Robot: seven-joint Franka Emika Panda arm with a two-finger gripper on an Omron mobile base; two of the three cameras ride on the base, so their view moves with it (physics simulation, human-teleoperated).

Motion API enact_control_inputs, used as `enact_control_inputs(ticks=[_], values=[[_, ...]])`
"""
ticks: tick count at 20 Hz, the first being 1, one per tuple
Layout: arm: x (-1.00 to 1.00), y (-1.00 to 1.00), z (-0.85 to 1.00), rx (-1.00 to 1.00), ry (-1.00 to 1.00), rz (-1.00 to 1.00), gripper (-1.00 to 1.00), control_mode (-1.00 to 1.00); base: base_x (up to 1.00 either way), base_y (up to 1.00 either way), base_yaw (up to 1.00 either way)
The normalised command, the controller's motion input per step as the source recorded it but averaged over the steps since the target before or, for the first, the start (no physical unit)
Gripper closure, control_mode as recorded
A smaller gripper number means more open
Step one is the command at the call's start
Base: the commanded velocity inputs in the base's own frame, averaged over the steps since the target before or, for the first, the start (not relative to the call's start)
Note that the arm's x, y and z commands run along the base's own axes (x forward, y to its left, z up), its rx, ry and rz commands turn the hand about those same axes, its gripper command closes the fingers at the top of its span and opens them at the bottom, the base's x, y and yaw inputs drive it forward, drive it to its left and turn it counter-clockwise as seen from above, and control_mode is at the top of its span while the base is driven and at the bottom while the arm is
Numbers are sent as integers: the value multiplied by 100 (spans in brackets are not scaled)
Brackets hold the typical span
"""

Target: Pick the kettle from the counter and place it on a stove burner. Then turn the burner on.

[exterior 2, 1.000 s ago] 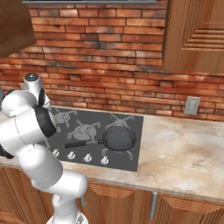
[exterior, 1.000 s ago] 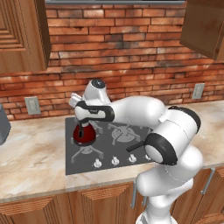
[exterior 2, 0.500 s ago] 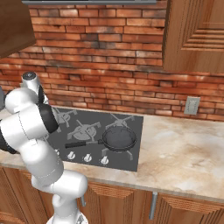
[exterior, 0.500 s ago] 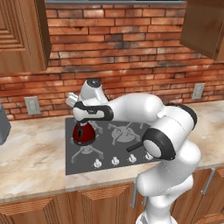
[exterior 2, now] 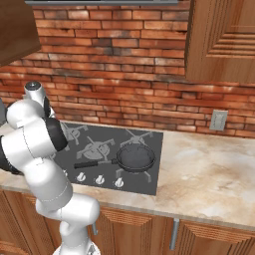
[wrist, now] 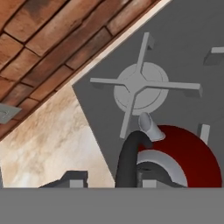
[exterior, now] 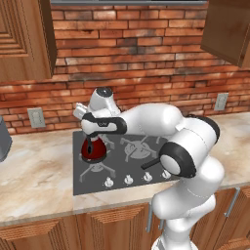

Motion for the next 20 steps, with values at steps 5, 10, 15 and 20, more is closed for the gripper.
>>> enact_control_inputs(ticks=[5,10,15,20], values=[[0,0,1,0,0,0,-100,-100,0,0,0],[0,0,18,0,0,0,-100,-100,0,0,0],[-4,0,42,0,0,0,-100,-100,0,0,0],[-37,-16,25,0,7,0,-100,-100,0,0,0]])
